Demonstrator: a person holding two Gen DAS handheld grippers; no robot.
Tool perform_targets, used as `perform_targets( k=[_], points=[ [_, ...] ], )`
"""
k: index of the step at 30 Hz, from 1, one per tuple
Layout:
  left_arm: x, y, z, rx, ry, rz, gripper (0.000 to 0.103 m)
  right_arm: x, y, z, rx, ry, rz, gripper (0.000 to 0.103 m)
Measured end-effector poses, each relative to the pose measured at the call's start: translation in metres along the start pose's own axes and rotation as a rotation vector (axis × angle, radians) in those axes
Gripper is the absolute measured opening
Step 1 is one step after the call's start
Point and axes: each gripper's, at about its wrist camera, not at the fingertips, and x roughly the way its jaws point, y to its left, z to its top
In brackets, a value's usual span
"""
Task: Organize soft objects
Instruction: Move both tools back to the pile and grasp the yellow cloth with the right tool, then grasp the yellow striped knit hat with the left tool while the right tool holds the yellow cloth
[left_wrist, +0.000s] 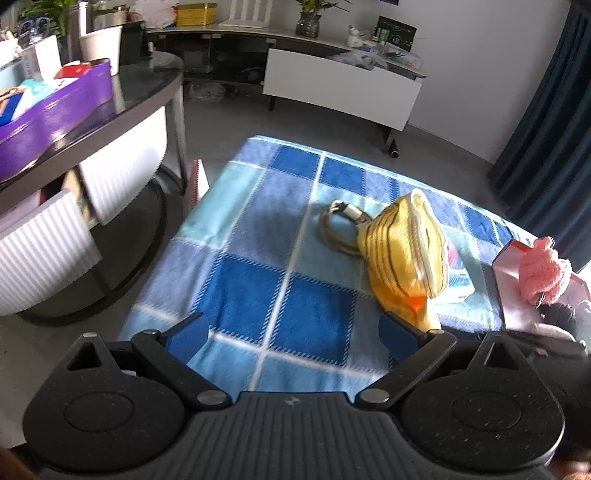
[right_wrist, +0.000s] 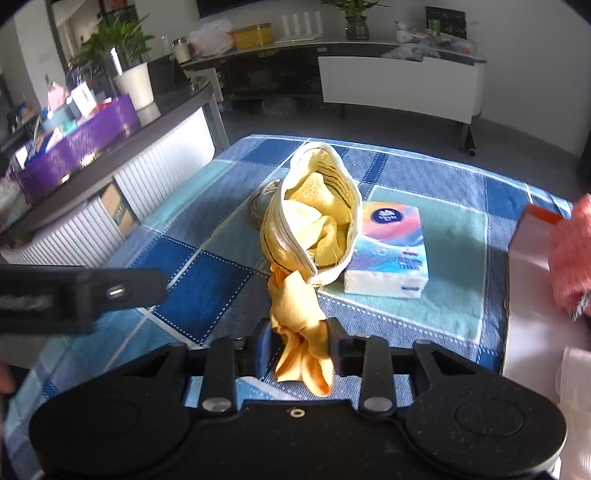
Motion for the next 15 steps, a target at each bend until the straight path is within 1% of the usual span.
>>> perform_targets(
  k=[7,9,15],
  points=[
    [0.031,-0.017,0.018,-0.011,0.006,-0.047,0.101,-0.046,-0.022,-0.019,0.061,-0.054,0.002,0.039],
    [0.041,-0.022,0.023,-0.021,0.013,-0.073,0.101,-0.059,-0.029,-0.026,0.084,-0.066,0.008,0.039],
    [0.074,-0.047,0.032,-0.008,0.039,-0.123,0.101,-0.085,-0.044,-0.037,0.14,-0.098,-0.014,0.039]
  ],
)
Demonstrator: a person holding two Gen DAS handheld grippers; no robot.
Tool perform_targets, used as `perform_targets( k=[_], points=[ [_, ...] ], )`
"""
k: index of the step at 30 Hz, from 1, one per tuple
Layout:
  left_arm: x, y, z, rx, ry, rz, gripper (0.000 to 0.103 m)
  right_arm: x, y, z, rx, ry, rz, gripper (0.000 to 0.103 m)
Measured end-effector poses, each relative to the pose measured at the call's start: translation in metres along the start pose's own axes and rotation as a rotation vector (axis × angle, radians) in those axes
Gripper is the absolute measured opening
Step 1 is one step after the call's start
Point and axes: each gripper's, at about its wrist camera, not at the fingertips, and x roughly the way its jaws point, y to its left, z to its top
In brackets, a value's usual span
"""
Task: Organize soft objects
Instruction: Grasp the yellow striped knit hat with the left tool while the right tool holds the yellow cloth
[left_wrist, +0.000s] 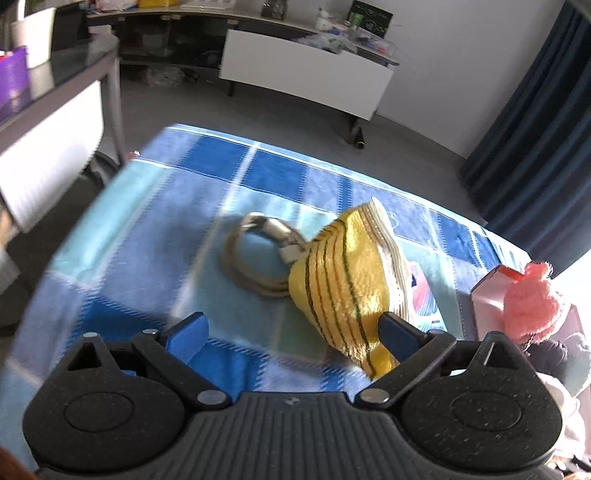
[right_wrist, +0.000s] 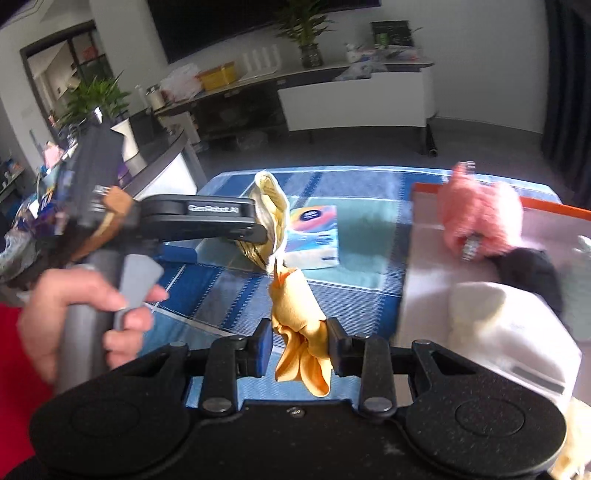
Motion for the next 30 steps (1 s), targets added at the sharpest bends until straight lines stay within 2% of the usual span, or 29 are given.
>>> perform_targets(
  k=[3,5,6,7,9,10,13,19,30],
  points=[
    [0.011,-0.01,0.001,0.001,0.001,-0.024,0.099,-0.01,-0.009,-0.001,0.039,-0.019,-0.007,0.039],
    [0.013,-0.016,0.002,0.015,-0.018,-0.024,0.088,-0.014,-0.012,-0.001,0.044,-0.03,-0.012,0.039],
    [0.014,-0.017,0.002,0.015,-0.024,-0.047,0.077,-0.015,-0.013,-0.001,0.047,-0.034,-0.015,0.039],
    [0.014,-0.019,0.002,0.014,-0.03,-0.055,0.051,-0.017,-0.014,-0.002,0.053,-0.037,-0.015,0.039],
    [0.014,-0.021,0.003,0.015,-0.02,-0.093,0.026,-0.021,-0.015,-0.003,0.06,-0.046,-0.019,0.039],
    [0.014,-0.021,0.003,0.01,-0.005,-0.119,0.023,-0.023,-0.015,-0.004,0.059,-0.05,-0.021,0.039],
    [0.001,-0.028,-0.001,0.059,-0.03,-0.096,0.016,-0.027,-0.017,-0.003,0.062,-0.059,-0.024,0.039],
    [-0.04,-0.029,-0.015,0.141,-0.055,-0.051,0.016,-0.036,-0.01,-0.003,0.057,-0.082,-0.018,0.039],
    [-0.104,-0.022,-0.051,0.21,-0.045,0.036,0.016,-0.053,0.015,-0.005,0.023,-0.11,-0.013,0.039]
  ],
)
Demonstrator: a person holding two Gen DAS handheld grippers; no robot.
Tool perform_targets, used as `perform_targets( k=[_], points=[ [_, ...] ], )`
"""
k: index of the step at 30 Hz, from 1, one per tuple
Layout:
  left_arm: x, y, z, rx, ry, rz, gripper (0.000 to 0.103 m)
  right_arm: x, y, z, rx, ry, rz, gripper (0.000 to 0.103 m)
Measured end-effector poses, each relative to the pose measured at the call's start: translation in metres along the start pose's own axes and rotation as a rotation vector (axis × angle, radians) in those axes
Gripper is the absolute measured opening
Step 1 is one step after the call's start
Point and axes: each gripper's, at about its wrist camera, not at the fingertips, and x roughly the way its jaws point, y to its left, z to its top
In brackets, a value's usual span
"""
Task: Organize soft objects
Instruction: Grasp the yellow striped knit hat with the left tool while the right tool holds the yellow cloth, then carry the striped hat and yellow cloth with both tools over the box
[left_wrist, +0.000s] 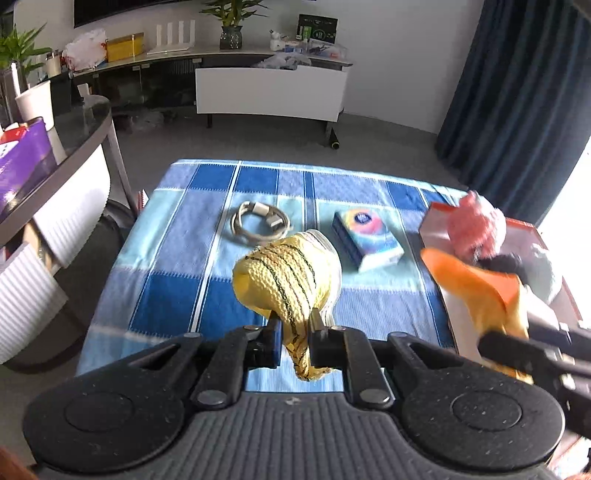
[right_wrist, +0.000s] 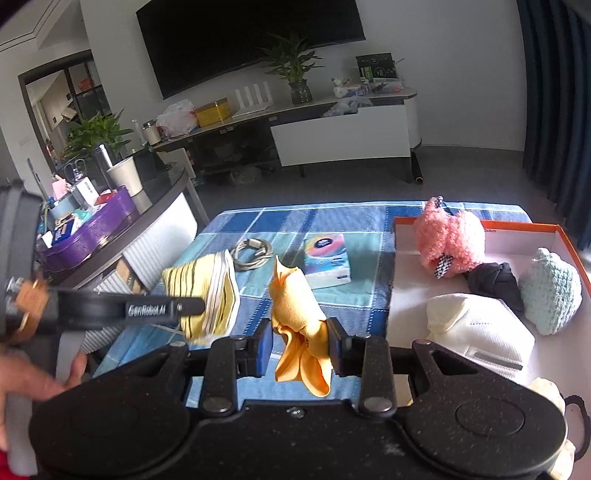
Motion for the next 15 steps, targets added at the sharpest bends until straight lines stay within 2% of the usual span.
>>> perform_targets(
  k=[15],
  points=[
    [-0.036,-0.013,-0.024,0.015,-0.016,0.021,0.016,-0.033,0.014,-0.008,-0.017,-0.027,-0.018,0.039]
  ],
)
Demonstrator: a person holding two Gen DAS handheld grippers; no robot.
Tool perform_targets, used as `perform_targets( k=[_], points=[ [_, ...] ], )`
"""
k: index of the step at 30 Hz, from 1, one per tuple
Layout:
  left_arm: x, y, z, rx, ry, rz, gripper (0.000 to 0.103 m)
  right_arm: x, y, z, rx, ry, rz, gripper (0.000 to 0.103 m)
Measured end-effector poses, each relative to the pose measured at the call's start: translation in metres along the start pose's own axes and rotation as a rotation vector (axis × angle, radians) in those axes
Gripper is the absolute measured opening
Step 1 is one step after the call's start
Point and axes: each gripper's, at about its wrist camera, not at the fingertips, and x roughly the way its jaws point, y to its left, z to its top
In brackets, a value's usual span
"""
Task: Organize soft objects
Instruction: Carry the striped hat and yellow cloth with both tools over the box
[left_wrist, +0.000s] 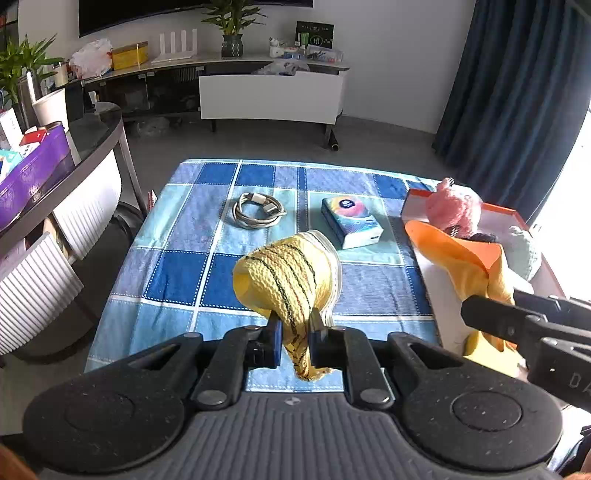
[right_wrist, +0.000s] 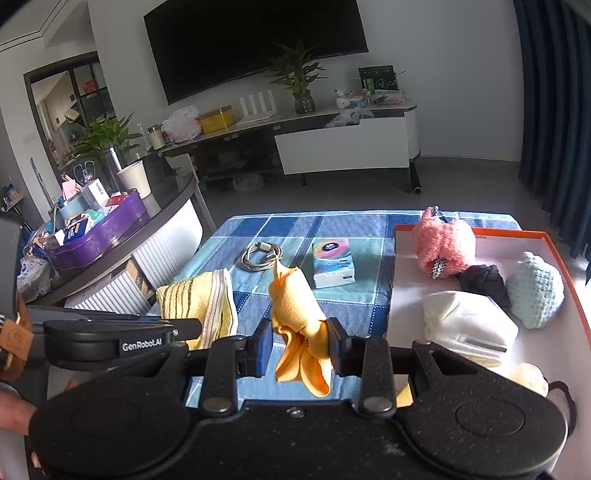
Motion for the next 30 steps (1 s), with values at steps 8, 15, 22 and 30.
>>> perform_targets(
  k=[8,15,22,30],
  points=[
    [-0.009,-0.009,-0.01,0.016,0.0,-0.014,0.016,-0.014,-0.003,-0.004,0.009,-0.01,-0.01,0.039],
    [-0.015,-0.017,-0.014,0.027,-0.006,-0.023,0.016,-0.024,-0.01,-0.008,0.024,-0.02,-0.022,0.039],
    [-0.017,-0.023,-0.018,0.03,-0.005,-0.033,0.016,-0.03,-0.014,-0.01,0.031,-0.026,-0.033,0.039],
    [-0.018,-0.032,-0.02,0.047,0.0,-0.049,0.016,-0.039,-0.02,-0.011,0.041,-0.036,-0.045,0.039]
  ],
)
